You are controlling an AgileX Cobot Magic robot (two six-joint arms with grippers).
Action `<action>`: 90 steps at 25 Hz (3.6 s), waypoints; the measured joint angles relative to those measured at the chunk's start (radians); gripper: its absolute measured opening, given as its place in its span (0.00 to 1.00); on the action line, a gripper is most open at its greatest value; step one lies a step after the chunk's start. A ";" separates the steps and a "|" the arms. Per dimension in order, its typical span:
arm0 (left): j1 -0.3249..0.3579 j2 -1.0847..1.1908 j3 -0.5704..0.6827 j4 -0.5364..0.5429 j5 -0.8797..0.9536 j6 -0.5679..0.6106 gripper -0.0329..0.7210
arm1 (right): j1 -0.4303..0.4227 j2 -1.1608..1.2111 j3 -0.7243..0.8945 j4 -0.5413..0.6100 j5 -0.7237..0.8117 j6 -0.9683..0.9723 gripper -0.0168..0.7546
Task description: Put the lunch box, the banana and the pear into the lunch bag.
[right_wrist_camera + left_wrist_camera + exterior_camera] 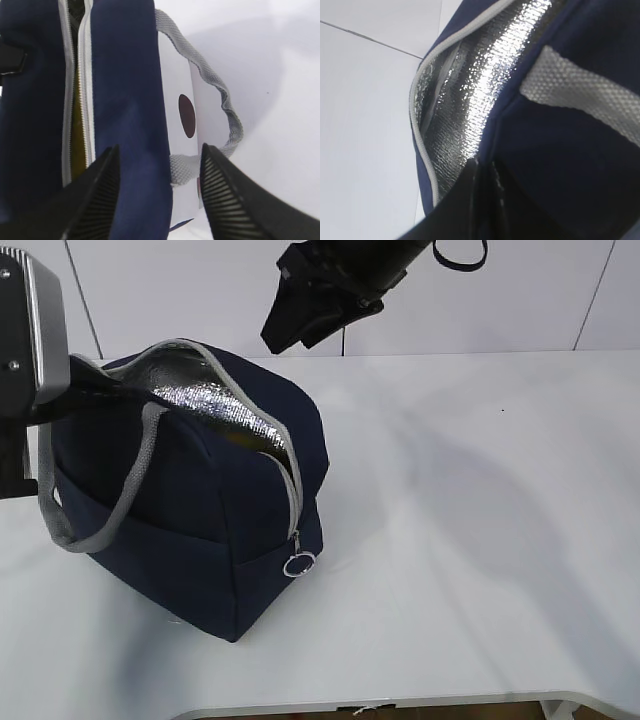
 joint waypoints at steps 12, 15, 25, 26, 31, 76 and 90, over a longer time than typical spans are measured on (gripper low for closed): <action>0.000 0.000 0.000 0.000 -0.001 0.000 0.03 | 0.000 0.058 -0.004 0.045 0.000 -0.009 0.58; 0.000 0.000 0.000 0.000 -0.003 0.000 0.03 | 0.000 0.060 -0.004 0.052 0.000 -0.010 0.55; 0.000 0.000 0.000 0.000 -0.016 0.000 0.03 | 0.002 0.060 0.026 0.062 0.000 -0.013 0.34; 0.000 0.000 0.000 0.000 -0.016 0.000 0.03 | 0.002 0.060 0.026 0.064 0.000 -0.013 0.34; 0.000 0.000 0.000 0.000 -0.017 0.000 0.03 | 0.002 0.060 0.026 0.086 0.000 -0.013 0.34; -0.268 0.237 -0.266 -0.015 -0.117 0.167 0.03 | -0.125 -0.295 0.364 -0.147 -0.116 0.095 0.05; -0.307 0.266 -0.304 -0.015 -0.113 0.187 0.03 | -0.136 -0.533 0.721 -0.084 -0.323 0.096 0.05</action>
